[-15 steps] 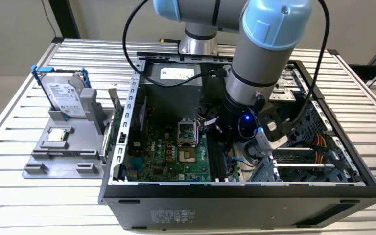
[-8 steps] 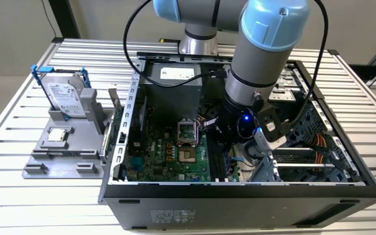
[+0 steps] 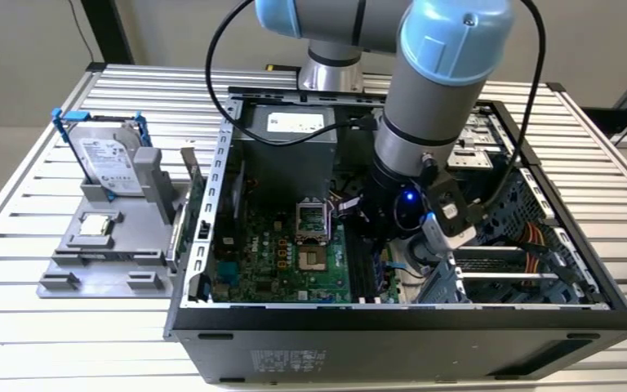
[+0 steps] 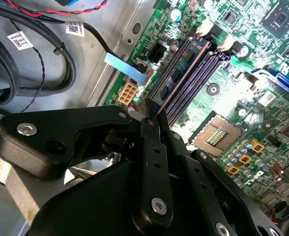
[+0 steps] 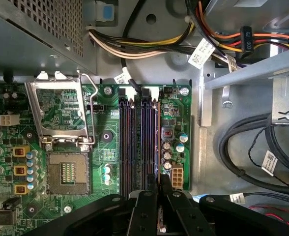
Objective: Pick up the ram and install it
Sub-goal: 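Insert the ram into the slot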
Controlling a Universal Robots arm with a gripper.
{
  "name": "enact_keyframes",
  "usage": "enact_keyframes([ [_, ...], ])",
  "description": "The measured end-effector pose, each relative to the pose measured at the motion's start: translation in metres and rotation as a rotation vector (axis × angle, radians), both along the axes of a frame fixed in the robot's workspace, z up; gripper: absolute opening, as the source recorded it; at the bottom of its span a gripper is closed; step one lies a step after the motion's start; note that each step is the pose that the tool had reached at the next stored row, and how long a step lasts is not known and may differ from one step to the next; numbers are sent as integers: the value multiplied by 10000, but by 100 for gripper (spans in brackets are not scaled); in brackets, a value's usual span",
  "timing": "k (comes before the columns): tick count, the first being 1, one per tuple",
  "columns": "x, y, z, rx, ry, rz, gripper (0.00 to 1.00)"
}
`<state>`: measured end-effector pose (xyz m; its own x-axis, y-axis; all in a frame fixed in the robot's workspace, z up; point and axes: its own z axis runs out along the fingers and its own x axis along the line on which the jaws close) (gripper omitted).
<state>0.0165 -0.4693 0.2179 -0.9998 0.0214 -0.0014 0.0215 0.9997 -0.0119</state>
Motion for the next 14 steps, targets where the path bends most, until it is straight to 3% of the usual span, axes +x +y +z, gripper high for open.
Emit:
enact_keyframes([
  [14,-8,2,9,-37,2,-2,0],
])
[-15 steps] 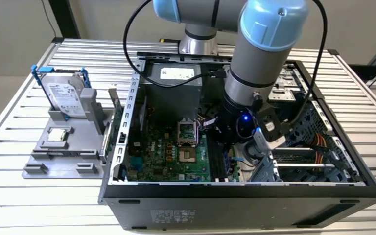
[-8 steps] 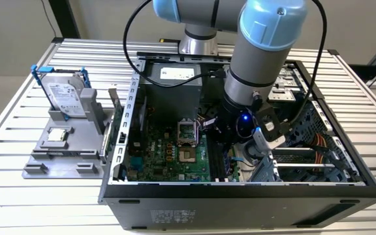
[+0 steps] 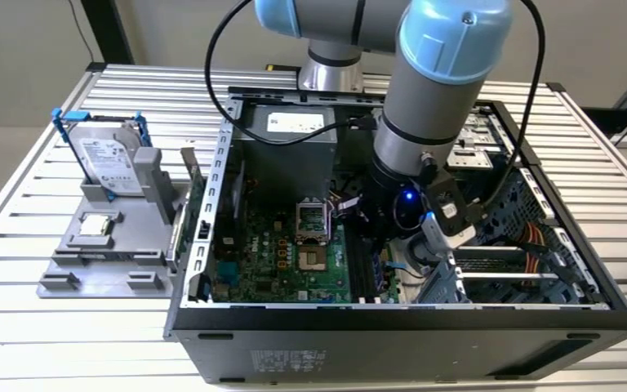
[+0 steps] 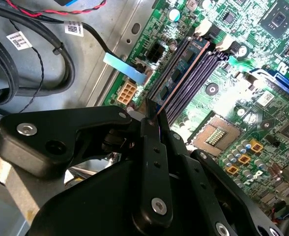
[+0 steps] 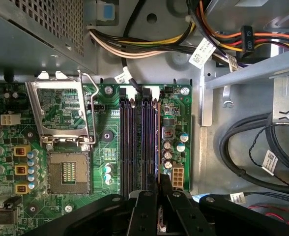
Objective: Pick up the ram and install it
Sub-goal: 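Insert the ram into the slot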
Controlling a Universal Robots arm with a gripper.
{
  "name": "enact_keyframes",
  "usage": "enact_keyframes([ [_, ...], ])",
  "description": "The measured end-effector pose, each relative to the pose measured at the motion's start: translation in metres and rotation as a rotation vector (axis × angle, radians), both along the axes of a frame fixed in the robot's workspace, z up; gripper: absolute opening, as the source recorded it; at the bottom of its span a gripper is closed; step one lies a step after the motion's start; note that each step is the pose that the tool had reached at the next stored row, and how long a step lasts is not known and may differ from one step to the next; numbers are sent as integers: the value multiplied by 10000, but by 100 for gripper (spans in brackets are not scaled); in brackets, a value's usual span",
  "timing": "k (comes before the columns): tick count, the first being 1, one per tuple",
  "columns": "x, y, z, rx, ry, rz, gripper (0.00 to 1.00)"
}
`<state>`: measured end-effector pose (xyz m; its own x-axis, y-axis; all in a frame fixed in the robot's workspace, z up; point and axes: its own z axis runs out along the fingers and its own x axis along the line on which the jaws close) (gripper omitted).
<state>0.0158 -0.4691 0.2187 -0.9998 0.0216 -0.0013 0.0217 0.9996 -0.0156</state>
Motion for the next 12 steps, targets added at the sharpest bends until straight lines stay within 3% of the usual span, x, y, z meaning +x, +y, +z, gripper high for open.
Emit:
enact_keyframes([
  [12,-18,0,2,-1,0,1,0],
])
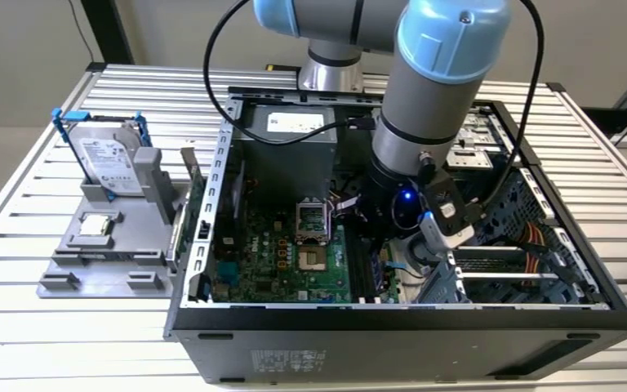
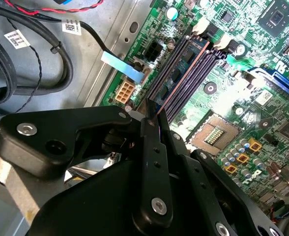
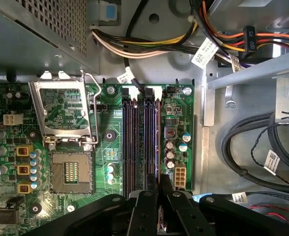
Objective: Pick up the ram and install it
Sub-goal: 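Insert the ram into the slot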
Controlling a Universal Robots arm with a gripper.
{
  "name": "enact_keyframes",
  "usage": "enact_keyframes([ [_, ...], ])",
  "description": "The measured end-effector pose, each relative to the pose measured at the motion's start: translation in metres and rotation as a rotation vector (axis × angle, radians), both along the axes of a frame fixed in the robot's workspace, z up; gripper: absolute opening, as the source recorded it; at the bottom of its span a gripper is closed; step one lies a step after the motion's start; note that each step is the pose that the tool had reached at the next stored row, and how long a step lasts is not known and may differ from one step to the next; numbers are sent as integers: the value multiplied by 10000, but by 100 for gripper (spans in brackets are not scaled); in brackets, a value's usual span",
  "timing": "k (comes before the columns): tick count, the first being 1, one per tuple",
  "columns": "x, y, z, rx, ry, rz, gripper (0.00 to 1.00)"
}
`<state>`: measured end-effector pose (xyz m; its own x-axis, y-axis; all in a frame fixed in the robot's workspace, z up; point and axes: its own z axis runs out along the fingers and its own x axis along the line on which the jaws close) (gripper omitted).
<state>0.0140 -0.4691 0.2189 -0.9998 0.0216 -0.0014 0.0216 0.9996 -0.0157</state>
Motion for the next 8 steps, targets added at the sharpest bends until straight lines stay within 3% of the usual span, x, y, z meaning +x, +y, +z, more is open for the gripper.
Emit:
enact_keyframes([
  [8,0,0,-7,0,0,0,0],
])
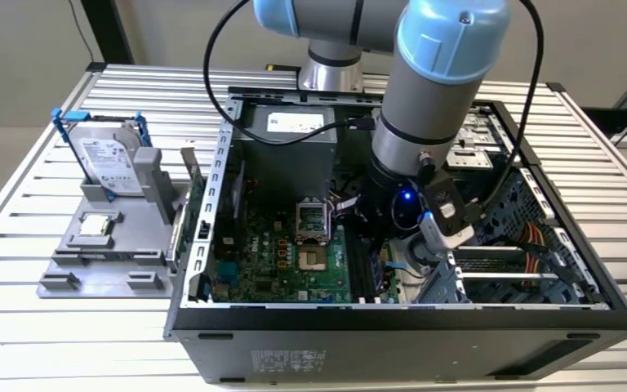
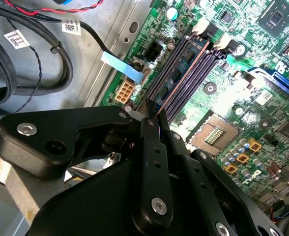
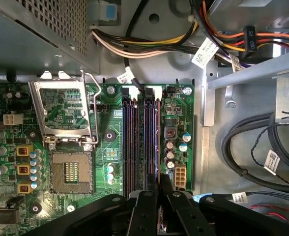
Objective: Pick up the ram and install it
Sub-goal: 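Insert the ram into the slot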
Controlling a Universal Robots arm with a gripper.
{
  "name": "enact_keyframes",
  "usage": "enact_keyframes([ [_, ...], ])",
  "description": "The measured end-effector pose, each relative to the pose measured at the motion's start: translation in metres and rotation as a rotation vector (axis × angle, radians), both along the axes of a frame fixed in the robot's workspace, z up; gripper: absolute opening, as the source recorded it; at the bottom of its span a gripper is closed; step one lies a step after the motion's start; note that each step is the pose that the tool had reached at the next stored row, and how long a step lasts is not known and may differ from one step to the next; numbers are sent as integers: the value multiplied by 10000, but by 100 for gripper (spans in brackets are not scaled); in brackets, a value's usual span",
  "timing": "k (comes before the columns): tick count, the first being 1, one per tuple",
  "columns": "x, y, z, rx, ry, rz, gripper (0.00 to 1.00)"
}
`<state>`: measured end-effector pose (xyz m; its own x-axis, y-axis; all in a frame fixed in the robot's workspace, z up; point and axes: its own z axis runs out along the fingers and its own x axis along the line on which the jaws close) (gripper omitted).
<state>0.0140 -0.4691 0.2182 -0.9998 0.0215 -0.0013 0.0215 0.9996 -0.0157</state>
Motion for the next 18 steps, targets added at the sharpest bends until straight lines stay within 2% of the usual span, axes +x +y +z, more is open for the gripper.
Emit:
enact_keyframes([
  [7,0,0,-65,16,0,-1,0],
  [18,0,0,-73,16,0,-1,0],
])
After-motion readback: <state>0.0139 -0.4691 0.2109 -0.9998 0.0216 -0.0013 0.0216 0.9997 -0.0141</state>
